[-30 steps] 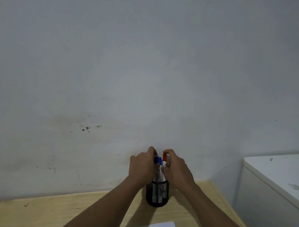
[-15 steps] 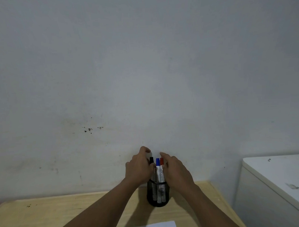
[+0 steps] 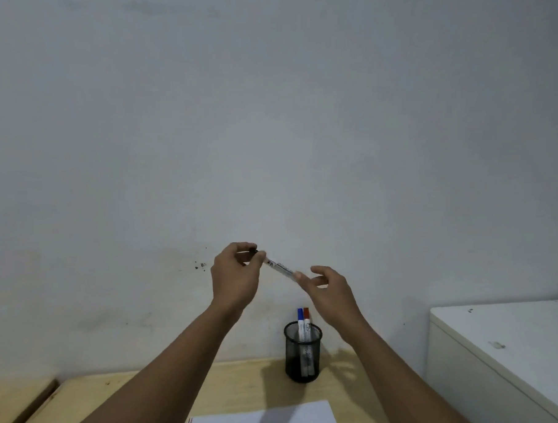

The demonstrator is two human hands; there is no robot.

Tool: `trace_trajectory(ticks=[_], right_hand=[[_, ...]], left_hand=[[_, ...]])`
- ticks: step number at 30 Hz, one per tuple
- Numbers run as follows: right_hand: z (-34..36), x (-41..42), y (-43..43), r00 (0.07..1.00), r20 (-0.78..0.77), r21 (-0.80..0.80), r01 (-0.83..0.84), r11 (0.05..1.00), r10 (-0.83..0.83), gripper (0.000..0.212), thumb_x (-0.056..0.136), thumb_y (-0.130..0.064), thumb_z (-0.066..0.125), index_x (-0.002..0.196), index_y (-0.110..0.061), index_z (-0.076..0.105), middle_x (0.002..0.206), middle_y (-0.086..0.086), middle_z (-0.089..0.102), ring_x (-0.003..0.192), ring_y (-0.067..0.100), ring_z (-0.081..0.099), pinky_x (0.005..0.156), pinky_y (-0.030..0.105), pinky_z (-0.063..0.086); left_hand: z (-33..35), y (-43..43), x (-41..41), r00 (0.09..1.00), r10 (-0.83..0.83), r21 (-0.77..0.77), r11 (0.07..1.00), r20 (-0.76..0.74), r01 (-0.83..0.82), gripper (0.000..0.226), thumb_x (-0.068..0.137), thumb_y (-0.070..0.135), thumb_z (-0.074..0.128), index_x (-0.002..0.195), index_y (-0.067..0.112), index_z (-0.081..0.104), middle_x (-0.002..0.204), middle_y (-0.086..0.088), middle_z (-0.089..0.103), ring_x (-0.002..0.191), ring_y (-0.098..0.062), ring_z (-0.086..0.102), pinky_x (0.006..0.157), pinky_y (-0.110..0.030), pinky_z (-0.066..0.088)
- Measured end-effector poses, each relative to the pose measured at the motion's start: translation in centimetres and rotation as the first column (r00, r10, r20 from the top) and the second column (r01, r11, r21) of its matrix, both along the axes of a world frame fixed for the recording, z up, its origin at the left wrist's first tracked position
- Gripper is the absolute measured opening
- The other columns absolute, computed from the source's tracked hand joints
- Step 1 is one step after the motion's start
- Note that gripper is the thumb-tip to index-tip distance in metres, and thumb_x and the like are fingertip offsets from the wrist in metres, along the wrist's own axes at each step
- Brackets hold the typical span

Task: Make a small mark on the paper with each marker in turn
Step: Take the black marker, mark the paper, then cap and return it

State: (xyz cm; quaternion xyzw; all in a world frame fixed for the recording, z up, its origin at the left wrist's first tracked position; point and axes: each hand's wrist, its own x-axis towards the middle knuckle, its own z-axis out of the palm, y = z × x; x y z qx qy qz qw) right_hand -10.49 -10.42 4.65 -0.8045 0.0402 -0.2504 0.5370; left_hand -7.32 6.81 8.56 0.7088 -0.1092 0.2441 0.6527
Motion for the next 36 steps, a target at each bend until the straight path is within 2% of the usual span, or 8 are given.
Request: trace_trajectory(ticks=[3,6,9,11,16,22,28,36], right_hand=[[1.0,-2.5,1.3,0.997,-0.016,0.273,-0.067,0.960,0.074,0.071,0.079,-0.061,0.072,0.132,-0.016,0.057,0.116,0.004,0.065,0.098,0.021,0.067,0.081,0.042,0.061],[1.7,-4.8,3.2,0.954,0.048,0.587,-0.267,0.765,0.296,0.053,0.081,-0.050,0.075,0.117,-0.011,0.067,0.111,0.009,0.069,0.093,0.025,0.070,0.077,0.045,0.060],[2.2,-6.8,5.2,0.910,0.158,0.708,-0.375,0.599,0.383,0.040,0.082,-0.037,0.079,0.110,-0.010,0.070,0.102,0.009,0.070,0.090,0.026,0.069,0.073,0.042,0.059],[2.4,-7.8,6.5,0.897,0.183,0.721,-0.400,0.566,0.402,0.030,0.083,-0.033,0.080,0.104,-0.014,0.073,0.096,0.007,0.071,0.084,0.022,0.067,0.066,0.036,0.056],[1.9,-9.7,8.2,0.907,0.180,0.699,-0.391,0.599,0.381,0.013,0.087,-0.024,0.077,0.088,-0.012,0.075,0.078,0.004,0.071,0.063,0.013,0.061,0.058,0.026,0.051],[0.9,-10.7,9.1,0.883,0.262,0.741,-0.443,0.505,0.390,0.009,0.087,-0.010,0.075,0.089,-0.001,0.074,0.081,0.012,0.070,0.064,0.016,0.065,0.059,0.024,0.058],[0.8,-11.0,10.3,0.886,0.298,0.769,-0.444,0.461,0.356,0.007,0.086,-0.004,0.074,0.087,0.002,0.071,0.076,0.011,0.069,0.062,0.016,0.065,0.061,0.022,0.059],[0.6,-10.1,10.8,0.891,0.344,0.686,-0.453,0.569,0.296,0.004,0.087,-0.001,0.073,0.089,0.001,0.070,0.074,0.009,0.070,0.065,0.017,0.065,0.065,0.022,0.058]], left_hand=[[1.4,1.4,-3.4,0.991,-0.110,-0.262,0.961,-0.071,0.088,0.016,0.085,0.024,0.076,0.100,0.018,0.070,0.095,0.001,0.072,0.088,-0.016,0.066,0.069,-0.025,0.048],[1.6,2.3,-6.7,0.968,-0.211,-0.351,0.924,-0.139,0.151,0.020,0.086,0.024,0.075,0.104,0.016,0.071,0.098,-0.001,0.072,0.083,-0.016,0.062,0.065,-0.027,0.044],[0.9,2.9,-9.3,0.946,-0.275,-0.382,0.904,-0.170,0.193,0.018,0.086,0.025,0.075,0.102,0.018,0.071,0.101,-0.001,0.074,0.085,-0.017,0.062,0.068,-0.030,0.044],[0.3,3.1,-10.7,0.942,-0.289,-0.382,0.901,-0.172,0.207,0.018,0.086,0.025,0.075,0.102,0.018,0.071,0.098,0.000,0.074,0.083,-0.016,0.062,0.066,-0.029,0.044],[-1.1,3.7,-13.1,0.945,-0.280,-0.346,0.915,-0.169,0.209,0.020,0.086,0.025,0.075,0.105,0.019,0.071,0.096,0.003,0.074,0.081,-0.011,0.062,0.064,-0.024,0.043],[-2.2,4.7,-14.1,0.899,-0.350,-0.446,0.871,-0.264,0.207,0.018,0.087,0.033,0.073,0.101,0.022,0.075,0.095,0.010,0.078,0.086,-0.015,0.058,0.073,-0.035,0.040],[-2.5,4.7,-14.0,0.920,-0.323,-0.511,0.842,-0.221,0.172,0.018,0.084,0.032,0.075,0.097,0.019,0.077,0.091,0.008,0.078,0.085,-0.016,0.054,0.076,-0.034,0.042],[-2.4,4.8,-12.5,0.913,-0.316,-0.537,0.832,-0.258,0.137,0.026,0.083,0.033,0.077,0.096,0.011,0.077,0.092,0.001,0.079,0.090,-0.016,0.057,0.087,-0.036,0.038]])
